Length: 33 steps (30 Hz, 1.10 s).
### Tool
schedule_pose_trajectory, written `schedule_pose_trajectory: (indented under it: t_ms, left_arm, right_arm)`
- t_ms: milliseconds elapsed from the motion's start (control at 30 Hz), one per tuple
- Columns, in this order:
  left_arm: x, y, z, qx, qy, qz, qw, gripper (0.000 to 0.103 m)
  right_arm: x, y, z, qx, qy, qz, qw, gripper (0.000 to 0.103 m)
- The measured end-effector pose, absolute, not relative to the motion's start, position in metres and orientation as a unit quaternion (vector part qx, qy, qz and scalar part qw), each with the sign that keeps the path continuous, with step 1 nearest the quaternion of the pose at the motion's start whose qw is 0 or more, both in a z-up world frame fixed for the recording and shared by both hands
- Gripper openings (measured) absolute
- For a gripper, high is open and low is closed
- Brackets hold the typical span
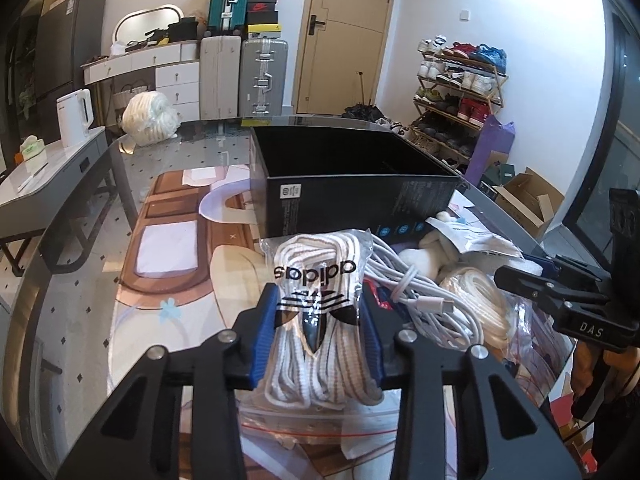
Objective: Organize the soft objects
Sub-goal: 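Lift the lace bag and foam block and carry both toward the black box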
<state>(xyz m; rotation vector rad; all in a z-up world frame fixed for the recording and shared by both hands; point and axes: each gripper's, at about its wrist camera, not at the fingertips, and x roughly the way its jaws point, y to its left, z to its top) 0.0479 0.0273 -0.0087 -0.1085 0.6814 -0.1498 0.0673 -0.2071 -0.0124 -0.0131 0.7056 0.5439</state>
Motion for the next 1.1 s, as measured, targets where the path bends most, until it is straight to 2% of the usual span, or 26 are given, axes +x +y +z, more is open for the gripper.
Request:
schedule_pose_trajectory:
  t_ms: [33, 1100]
  left_arm:
    - [0.046, 0.027, -0.008, -0.051, 0.332, -0.072, 0.939, 0.037]
    - [0.001, 0.016, 0.030, -0.027, 0.273, -0.060, 0.960, 0.036]
  right_arm:
    - [0.065, -0.208, -0.011, -0.008, 0.340, 0.261, 0.903, 0.034]
    - [-0.016, -0.244, 0.038, 0.007, 0.256, 0.262, 0.930, 0.034]
